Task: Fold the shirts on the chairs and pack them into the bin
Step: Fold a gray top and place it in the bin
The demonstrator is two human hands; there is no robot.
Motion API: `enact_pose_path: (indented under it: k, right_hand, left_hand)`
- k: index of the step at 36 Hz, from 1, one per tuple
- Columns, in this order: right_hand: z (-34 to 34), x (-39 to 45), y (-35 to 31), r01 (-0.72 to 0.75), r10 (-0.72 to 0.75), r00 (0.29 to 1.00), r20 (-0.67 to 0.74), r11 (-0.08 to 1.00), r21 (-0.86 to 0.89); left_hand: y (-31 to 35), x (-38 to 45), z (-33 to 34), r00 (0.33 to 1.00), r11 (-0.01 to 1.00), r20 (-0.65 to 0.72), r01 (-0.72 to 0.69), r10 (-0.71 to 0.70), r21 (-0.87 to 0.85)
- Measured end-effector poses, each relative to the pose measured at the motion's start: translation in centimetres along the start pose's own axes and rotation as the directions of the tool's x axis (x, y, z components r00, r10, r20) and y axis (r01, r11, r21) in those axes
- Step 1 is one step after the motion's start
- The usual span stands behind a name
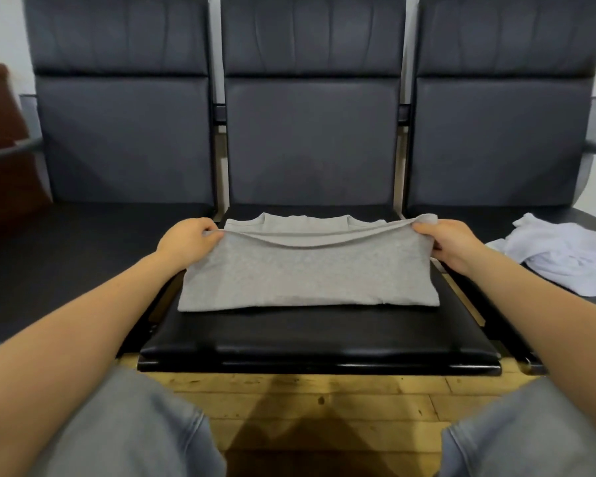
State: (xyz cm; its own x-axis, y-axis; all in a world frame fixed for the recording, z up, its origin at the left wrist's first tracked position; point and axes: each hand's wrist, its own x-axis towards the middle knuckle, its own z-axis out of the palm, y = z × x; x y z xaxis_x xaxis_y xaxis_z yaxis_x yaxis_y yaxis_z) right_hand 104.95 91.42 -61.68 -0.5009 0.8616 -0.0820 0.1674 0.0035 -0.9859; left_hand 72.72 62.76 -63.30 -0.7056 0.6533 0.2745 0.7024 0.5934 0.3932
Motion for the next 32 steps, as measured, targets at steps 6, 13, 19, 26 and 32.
enact_pose_path:
  k: [6, 13, 19, 26, 32]
  right_hand:
    - [1.0, 3.0, 0.4, -0.011, 0.014, 0.993, -0.114, 1.0, 0.028]
    - [2.2, 7.8, 0.9, 0.003, -0.019, 0.985, -0.171, 0.995, -0.098]
    - [3.2, 11.9, 1.2, -0.029, -0.011, 0.976, -0.216, 0.983, -0.182]
    - [4.3, 17.0, 2.4, -0.055, -0.048, 0.965, -0.257, 0.924, -0.378]
    - [6.0, 18.4, 4.1, -0.023, -0.165, 0.965, -0.204, 0.719, -0.694]
  left_hand:
    - [0.3, 2.7, 1.9, 0.994, 0.992, -0.053, -0.094, 0.098, 0.08]
    - [1.3, 7.2, 2.9, 0.97, 0.928, 0.001, -0.232, 0.242, 0.292]
    - [0.8, 11.0, 3.4, 0.975, 0.943, -0.032, -0.202, 0.218, 0.263]
    - [-0.1, 15.6, 5.6, 0.994, 0.961, 0.023, -0.107, 0.105, 0.254]
    - [-1.1, 17.1, 10.2, 0.998, 0.916, 0.062, 0.001, -0.028, 0.401]
